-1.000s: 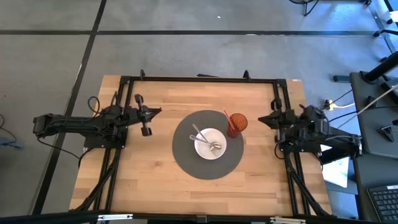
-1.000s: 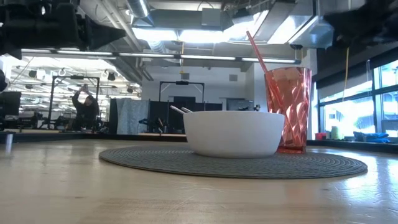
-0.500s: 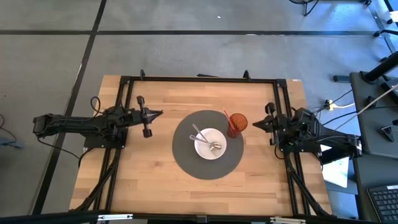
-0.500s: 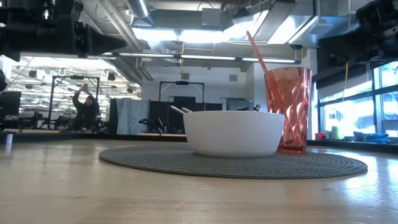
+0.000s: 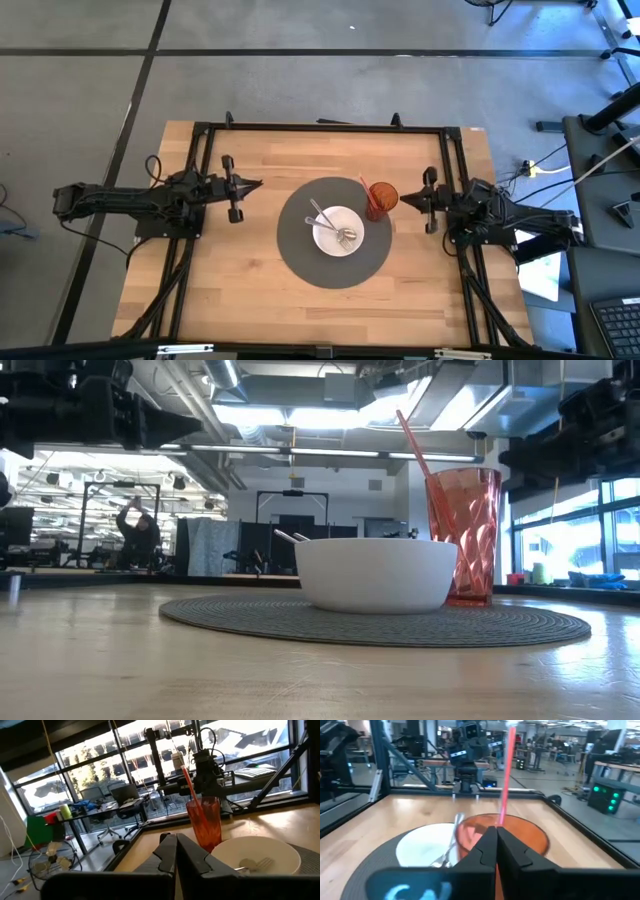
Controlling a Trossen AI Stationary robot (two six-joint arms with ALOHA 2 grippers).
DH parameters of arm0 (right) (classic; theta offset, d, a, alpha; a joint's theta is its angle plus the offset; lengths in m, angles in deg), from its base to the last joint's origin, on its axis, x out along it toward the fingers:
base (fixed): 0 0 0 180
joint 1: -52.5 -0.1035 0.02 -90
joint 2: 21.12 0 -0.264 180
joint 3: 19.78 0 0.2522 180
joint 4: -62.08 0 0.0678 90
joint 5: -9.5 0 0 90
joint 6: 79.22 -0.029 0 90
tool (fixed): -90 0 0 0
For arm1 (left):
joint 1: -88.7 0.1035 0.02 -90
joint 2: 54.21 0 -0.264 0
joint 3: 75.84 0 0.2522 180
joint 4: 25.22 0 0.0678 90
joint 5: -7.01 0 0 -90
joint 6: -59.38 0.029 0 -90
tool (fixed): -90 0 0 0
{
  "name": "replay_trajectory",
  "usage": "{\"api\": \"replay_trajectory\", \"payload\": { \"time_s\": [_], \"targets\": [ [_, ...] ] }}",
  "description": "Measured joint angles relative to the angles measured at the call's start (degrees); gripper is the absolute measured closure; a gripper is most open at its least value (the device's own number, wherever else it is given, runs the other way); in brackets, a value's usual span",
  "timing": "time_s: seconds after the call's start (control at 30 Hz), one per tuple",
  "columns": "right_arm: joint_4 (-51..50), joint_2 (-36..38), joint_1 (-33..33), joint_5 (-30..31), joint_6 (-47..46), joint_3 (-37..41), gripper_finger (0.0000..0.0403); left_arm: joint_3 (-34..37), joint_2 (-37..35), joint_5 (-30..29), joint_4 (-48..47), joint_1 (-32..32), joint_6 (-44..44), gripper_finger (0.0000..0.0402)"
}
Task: Pick & Place Utensil
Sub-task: Return to Home Position
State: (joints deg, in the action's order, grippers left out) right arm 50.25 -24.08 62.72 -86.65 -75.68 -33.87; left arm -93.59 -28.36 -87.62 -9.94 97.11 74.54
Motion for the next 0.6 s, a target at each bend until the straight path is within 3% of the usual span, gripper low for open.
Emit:
{"api": "replay_trajectory", "payload": {
  "time_s": [0.1, 0.27, 0.43, 0.6],
  "targets": [
    [0.1, 0.0, -1.4, 0.1, 0.9, 0.0, 0.0399, 0.0, 0.1, 1.8, 0.0, 0.0, 0.0, 0.04],
    [0.3, 0.0, -3.5, 0.0, 2.1, 0.0, 0.0398, 0.0, 1.0, 12.8, 1.0, 0.0, 1.1, 0.0399],
    [1.6, 0.0, -5.4, 0.9, 0.7, 0.0, 0.0398, 0.0, 3.0, 10.9, 2.0, 0.0, -1.8, 0.04],
    [0.6, -0.4, -6.5, 4.7, 1.2, 0.0, 0.0398, 0.0, 5.9, 7.9, 4.1, -0.1, 1.7, 0.0398]
  ]
}}
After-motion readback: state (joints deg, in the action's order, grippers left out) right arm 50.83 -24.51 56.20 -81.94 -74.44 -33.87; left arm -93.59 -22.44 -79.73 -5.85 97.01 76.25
